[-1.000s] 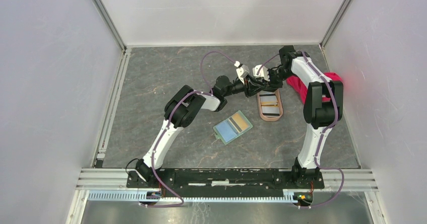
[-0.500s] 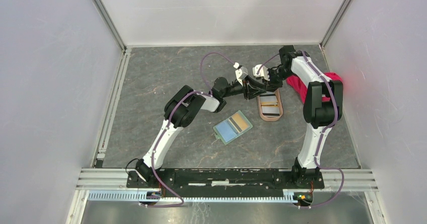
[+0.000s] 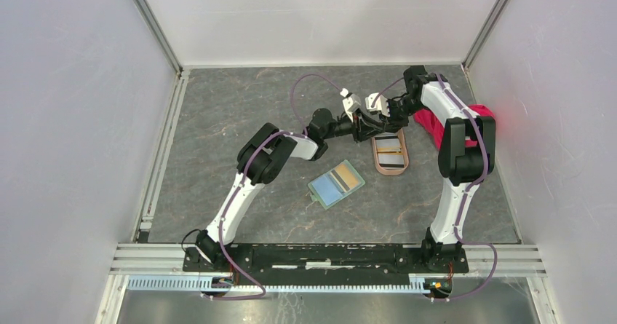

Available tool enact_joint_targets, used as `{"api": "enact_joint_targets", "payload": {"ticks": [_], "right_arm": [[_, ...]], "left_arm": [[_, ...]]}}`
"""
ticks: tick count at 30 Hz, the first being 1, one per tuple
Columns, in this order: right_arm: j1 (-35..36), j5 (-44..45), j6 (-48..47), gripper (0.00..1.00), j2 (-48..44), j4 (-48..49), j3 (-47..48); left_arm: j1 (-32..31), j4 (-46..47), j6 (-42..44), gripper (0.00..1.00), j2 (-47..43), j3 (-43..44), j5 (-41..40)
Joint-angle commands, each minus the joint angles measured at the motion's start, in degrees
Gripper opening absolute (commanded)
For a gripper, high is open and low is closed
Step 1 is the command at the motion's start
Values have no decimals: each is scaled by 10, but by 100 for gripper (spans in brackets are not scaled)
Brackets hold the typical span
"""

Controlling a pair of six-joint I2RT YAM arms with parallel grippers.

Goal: Put the credit cards into the card holder
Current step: Pick up the credit card from the storage box.

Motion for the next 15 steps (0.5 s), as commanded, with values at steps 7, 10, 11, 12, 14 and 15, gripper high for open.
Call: {"api": "enact_joint_targets", "payload": {"ticks": [7,10,11,12,14,15], "right_arm": [[-2,-48,-100,4,2,-84,18],[-2,-46,-101,4,2,-87,18],[-3,-45,-103,4,3,-89,19],[-3,-45,-104,4,3,-90,19],[-4,-45,-105,4,3,-92,21],[-4,-46,-106,4,3,-92,21]], "left_arm": [[1,-36,-1,26,9,49,-6],[1,-35,-1,28,8,47,-6],[1,-34,-1,28,8,47,-5],[1,-32,-1,28,7,46,-4],[1,-34,-1,28,8,47,-2],[1,-37,1,28,7,47,-2]]}}
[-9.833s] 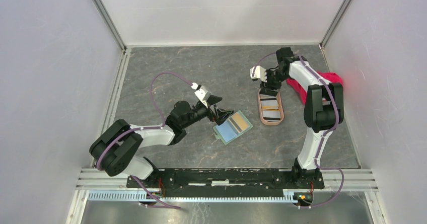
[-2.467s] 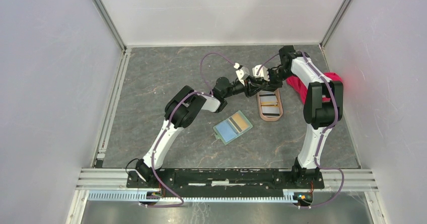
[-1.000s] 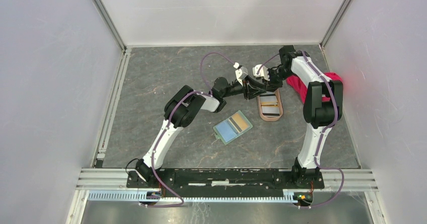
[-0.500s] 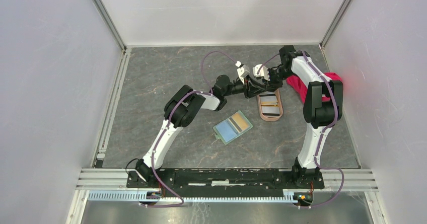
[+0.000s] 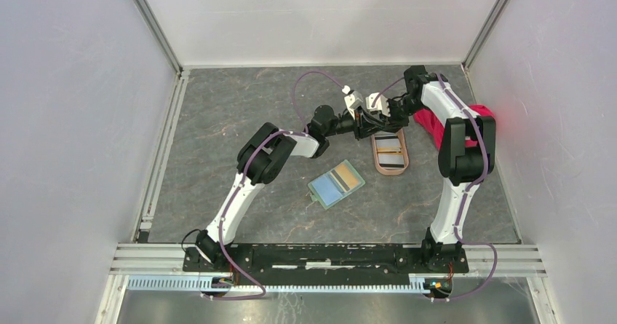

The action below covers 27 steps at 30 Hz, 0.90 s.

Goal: Put the credit cards into the card holder
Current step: Pick up the credit card from the storage box.

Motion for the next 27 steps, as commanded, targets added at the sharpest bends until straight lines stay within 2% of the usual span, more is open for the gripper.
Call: {"api": "enact_joint_targets", "payload": {"ticks": [1,7,9,10,11,23,24,25,27], "right_arm": [[-4,-46,-106,4,3,-91,20],[-4,-48,-106,4,3,-92,21],[-5,-48,-106,4,3,-93,23],[-5,-49,-106,4,3,-93,23],[-5,-49,-106,4,4,-93,23],[-7,-48,-106,5,4,-95,19],[-8,-48,-107,5,4,-96,19],[-9,-48,-109,5,3,-96,19],[-10,-52,-113,6,2,-97,17]], "left_arm": [[1,-1,2,27,6,20,-1],[1,-11,7,23,7,23,5],[1,-12,7,14,8,26,7],[1,-13,6,5,9,28,10],[1,-15,6,2,10,31,11],[2,-7,6,2,8,27,18],[3,4,1,8,5,19,13],[5,20,-8,19,2,2,2],[10,81,-32,34,-6,-30,-17]]}}
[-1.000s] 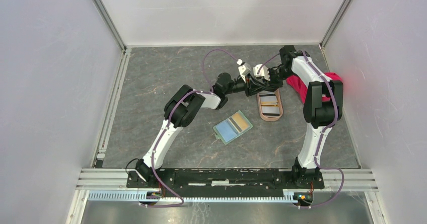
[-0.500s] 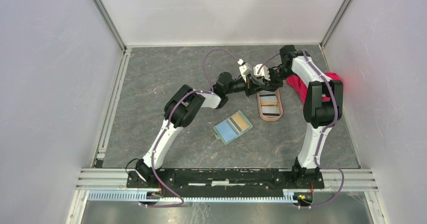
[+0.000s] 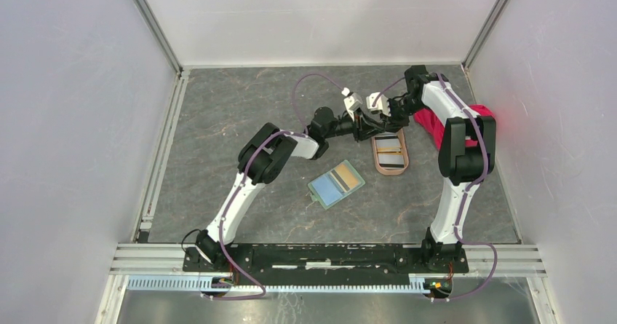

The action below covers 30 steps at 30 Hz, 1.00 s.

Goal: Put the credit cards into the card holder
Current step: Pick up the credit card from the storage box.

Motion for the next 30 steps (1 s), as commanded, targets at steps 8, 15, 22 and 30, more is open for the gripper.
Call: {"api": "enact_joint_targets", "payload": {"ticks": [8,15,22,30], "right_arm": [[-7,-54,-138,7,-6,-95,-5],[-7,-64,-169,7,-23,-93,-24],[-7,-70,-186,7,-35,-87,-39],[-7,-73,-186,7,-33,-77,-44]], "left_arm": [[19,130,49,78,-80,-128,-39],[9,68,186,84,-99,-131,-27],[-1,90,226,74,-65,-111,-22],[-4,60,239,55,-40,-61,-16]]}}
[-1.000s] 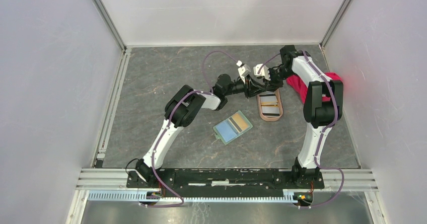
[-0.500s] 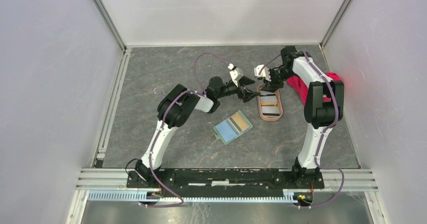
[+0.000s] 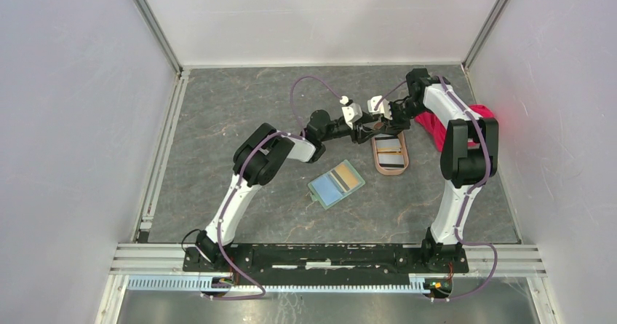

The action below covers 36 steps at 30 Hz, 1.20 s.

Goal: Put the credit cards into the card holder
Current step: Pick up the credit card from the storage box.

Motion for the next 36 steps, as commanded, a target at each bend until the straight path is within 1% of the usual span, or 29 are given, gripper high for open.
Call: {"api": "enact_joint_targets", "payload": {"ticks": [1,3,4,7,18,21,25,28,29,33,36], "right_arm": [[-3,-65,-168,7,-13,-81,-10],[-4,-68,-164,7,-12,-81,-5],[-4,-69,-164,7,-11,-84,-1],[-3,-72,-164,7,-9,-91,7],[-4,-82,-159,6,-11,-106,30],[-4,-84,-158,6,-12,-105,32],[-3,-86,-158,6,-10,-109,31],[-3,-85,-159,6,-10,-110,31],[-4,-85,-159,6,-10,-110,31],[-4,-86,-159,6,-10,-109,32],[-3,-85,-157,6,-8,-110,36]], "left_arm": [[-2,1,36,53,11,28,13],[-3,-2,30,48,10,31,19],[-4,-3,30,47,10,31,20],[-4,-15,10,47,10,37,16],[-9,-38,11,45,14,54,26],[-9,-39,12,39,14,56,34],[-9,-50,12,37,16,63,35],[-9,-67,14,28,20,74,41],[-9,-74,15,26,21,82,44],[-9,-97,18,26,26,98,53],[-9,-107,22,23,28,105,67]]}}
